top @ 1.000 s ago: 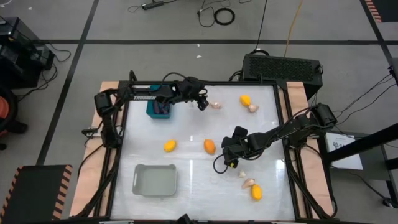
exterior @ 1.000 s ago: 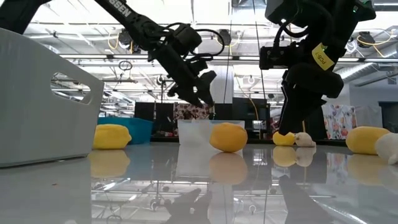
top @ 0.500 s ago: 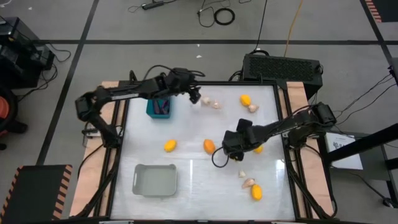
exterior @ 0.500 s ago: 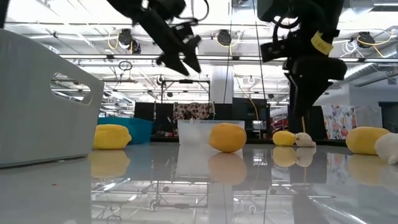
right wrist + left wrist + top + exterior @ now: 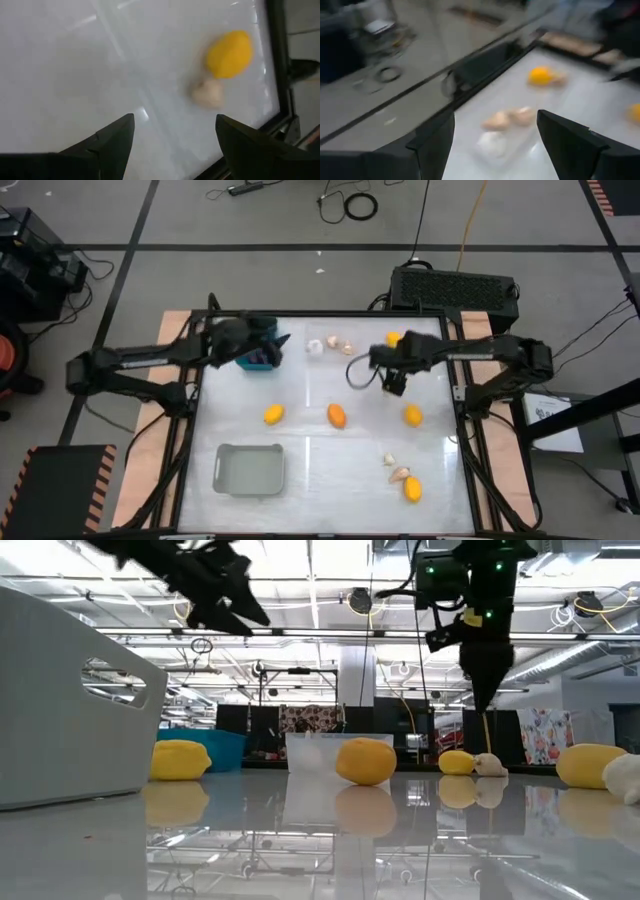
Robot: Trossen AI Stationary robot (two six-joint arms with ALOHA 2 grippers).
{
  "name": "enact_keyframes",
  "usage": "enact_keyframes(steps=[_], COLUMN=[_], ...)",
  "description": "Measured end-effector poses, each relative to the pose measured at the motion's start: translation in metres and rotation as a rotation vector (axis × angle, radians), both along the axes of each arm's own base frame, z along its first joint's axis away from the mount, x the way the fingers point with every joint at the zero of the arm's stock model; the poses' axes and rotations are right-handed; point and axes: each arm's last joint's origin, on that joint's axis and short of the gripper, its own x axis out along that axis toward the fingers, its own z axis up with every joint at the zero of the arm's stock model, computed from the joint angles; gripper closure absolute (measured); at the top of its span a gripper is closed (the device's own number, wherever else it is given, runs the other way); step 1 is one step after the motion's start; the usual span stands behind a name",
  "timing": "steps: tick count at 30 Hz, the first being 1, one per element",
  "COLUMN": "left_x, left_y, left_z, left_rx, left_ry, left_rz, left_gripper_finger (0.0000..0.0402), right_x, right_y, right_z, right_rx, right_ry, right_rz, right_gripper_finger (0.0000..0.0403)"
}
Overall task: Sort produce into baskets
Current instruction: Put the garlic into the transparent bin
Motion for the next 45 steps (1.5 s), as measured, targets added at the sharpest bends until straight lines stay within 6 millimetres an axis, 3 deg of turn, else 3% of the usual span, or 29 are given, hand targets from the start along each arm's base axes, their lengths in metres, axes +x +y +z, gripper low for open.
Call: enact_keyframes(steps=[3,8,13,22,32,37,45], left_x=[-0.012,-0.025,-0.031,-0.028,-0.032,-0.033,-0.034], left_y=[-0.013,-0.025,-0.027,-0.025,-0.021,-0.022,-0.022], left_z=[-0.018,-0.045,-0.041,-0.061,-0.091,-0.097,-0.098], left_rx=[0.031,0.164,0.236,0.163,0.079,0.060,0.057], left_ry=[-0.203,-0.464,-0.589,-0.389,-0.088,-0.029,-0.019], left_rz=[-0.112,-0.311,-0.337,-0.312,-0.171,-0.172,-0.172], left_gripper_finger=[0.0112,0.0112,0.0112,0.0112,0.0112,0.0112,0.0112], right_x=[-0.008,-0.018,-0.027,-0.046,-0.052,-0.055,-0.056], right_y=[-0.021,-0.039,-0.057,-0.073,-0.071,-0.075,-0.079], right_z=[0.000,-0.025,-0.048,-0.077,-0.086,-0.086,-0.086], right_rx=[0.006,0.084,0.011,0.059,0.038,-0.018,-0.042], right_ry=[-0.121,-0.153,-0.149,-0.179,-0.167,-0.133,-0.147], right_rz=[-0.089,-0.136,-0.227,-0.297,-0.322,-0.329,-0.373], right_gripper_finger=[0.0132,0.0132,0.0132,0.0132,0.0138,0.0178,0.0279])
